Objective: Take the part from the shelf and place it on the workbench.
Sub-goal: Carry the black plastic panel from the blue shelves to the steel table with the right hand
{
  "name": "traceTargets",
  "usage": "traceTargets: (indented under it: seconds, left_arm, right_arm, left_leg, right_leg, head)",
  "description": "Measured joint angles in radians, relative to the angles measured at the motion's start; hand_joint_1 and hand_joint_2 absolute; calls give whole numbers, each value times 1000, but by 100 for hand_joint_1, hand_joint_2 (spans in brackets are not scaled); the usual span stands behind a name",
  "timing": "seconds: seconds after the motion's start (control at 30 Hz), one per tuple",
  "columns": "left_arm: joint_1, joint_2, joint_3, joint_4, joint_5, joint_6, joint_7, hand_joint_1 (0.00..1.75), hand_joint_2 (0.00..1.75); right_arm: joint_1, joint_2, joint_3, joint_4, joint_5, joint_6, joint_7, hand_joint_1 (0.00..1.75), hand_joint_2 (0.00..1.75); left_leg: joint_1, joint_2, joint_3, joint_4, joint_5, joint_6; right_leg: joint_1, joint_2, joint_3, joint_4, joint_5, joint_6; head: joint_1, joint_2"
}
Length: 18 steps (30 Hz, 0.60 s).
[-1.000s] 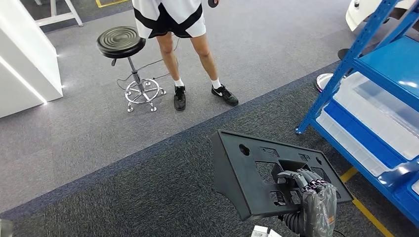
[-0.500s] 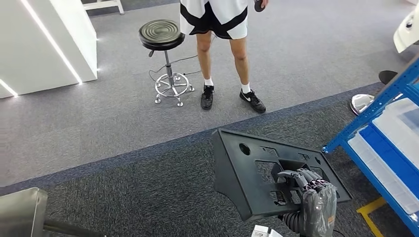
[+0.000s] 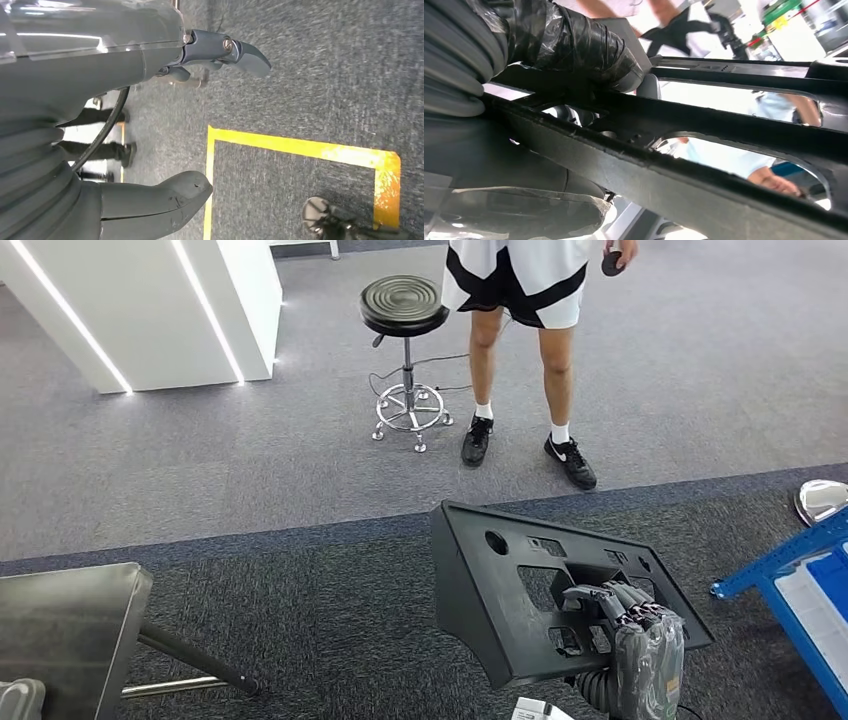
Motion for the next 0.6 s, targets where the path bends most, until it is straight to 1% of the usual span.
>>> traceTargets:
  seconds: [0.03,0.07,0.1,0.13,0.17,0.2,0.23,0.27,0.3,0.33,0.37,0.4,0.43,0.47,0.5,0.53,0.57,0.6]
  left_arm:
    - [-2,0,0,0,-1,0,0,0,175]
    - [-3,0,0,0,-1,0,-1,0,175]
    - [-2,0,0,0,-2,0,-1,0,175]
    - [-1,0,0,0,-2,0,-1,0,175]
    - [1,1,0,0,-3,0,-1,0,175]
    - [3,1,0,0,-4,0,-1,0,175]
    - [2,1,0,0,-4,0,-1,0,175]
    - [1,1,0,0,-5,0,-1,0,175]
    - [-1,1,0,0,-5,0,-1,0,175]
    - [-2,1,0,0,-5,0,-1,0,175]
    - [-2,2,0,0,-5,0,-1,0,175]
    - [-2,2,0,0,-5,0,-1,0,175]
    - [-2,2,0,0,-5,0,-1,0,175]
    - [-2,2,0,0,-5,0,-1,0,175]
    - [-2,1,0,0,-5,0,-1,0,175]
    - [-3,1,0,0,-5,0,-1,0,175]
    - [-4,0,0,0,-5,0,-1,0,175]
    - [-3,0,0,0,-5,0,-1,0,175]
  right_arm:
    - [0,0,0,0,-1,0,-1,175,175]
    - [-1,0,0,0,-1,0,-2,175,175]
    - [-2,0,0,0,-1,0,-3,175,175]
    - [-3,0,0,0,-1,0,-4,175,175]
    - [-4,0,0,-1,-1,0,-4,175,175]
    - [-5,0,0,-1,-1,0,-4,175,175]
    - [-5,0,0,-1,-1,-1,-4,175,175]
    - [-3,0,0,-1,-1,-1,-4,175,175]
    - [-1,0,0,-1,-1,-1,-4,175,175]
    - [1,0,0,0,-1,-1,-4,175,175]
    - [3,0,0,1,-1,-1,-4,175,175]
    - [4,0,0,1,-1,-1,-4,175,175]
    - [5,0,0,1,-1,-1,-4,175,175]
    - [5,0,0,1,-1,-1,-4,175,175]
    - [4,0,0,1,-1,-1,-4,175,175]
    - [6,0,0,1,-1,-1,-4,175,175]
    - [6,0,0,1,-1,-1,-4,175,175]
    - [7,0,0,0,-1,-1,-4,175,175]
  left_leg:
    - [-3,15,28,-53,16,5]
    - [-7,24,42,-82,21,10]
    - [-11,21,42,-87,18,16]
    - [-12,9,40,-90,20,23]
    - [-11,-1,41,-94,23,29]
    - [-9,-12,43,-98,25,36]
    - [-7,-21,46,-103,28,43]
    - [-6,-31,48,-105,30,48]
    - [-8,-41,48,-106,31,52]
    - [-10,-52,47,-106,31,55]
    - [-12,-65,47,-105,31,56]
    - [-15,-79,48,-104,31,57]
    - [-17,-94,49,-102,30,56]
    - [-18,-108,51,-99,29,56]
    - [-18,-122,51,-97,28,55]
    - [-18,-135,48,-93,27,53]
    - [-16,-147,44,-90,27,49]
    - [-14,-160,38,-89,28,43]
  right_leg:
    - [2,-11,3,1,-4,5]
    - [3,-20,5,2,-7,10]
    - [5,-29,7,1,-8,15]
    - [5,-38,10,0,-9,20]
    - [3,-36,13,1,-12,27]
    - [0,-19,11,11,-22,32]
    - [-3,8,1,38,-42,35]
    - [-6,39,-21,86,-71,37]
    - [-6,64,-53,150,-103,37]
    - [-6,75,-88,217,-130,37]
    - [-5,80,-117,266,-142,36]
    - [-4,82,-130,282,-132,34]
    - [-3,86,-124,257,-103,31]
    - [-2,97,-101,198,-60,26]
    - [-2,124,-72,131,-24,21]
    - [-2,152,-49,74,0,17]
    - [-1,173,-36,38,12,14]
    - [0,184,-32,25,10,13]
  head:
    - [0,0]
    - [1,0]
    - [1,0]
    - [1,0]
    - [1,0]
    - [1,0]
    - [1,0]
    - [1,0]
    - [1,0]
    - [1,0]
    - [1,0]
    - [1,0]
    - [1,0]
    - [1,0]
    - [1,0]
    - [1,0]
    - [1,0]
    - [1,0]
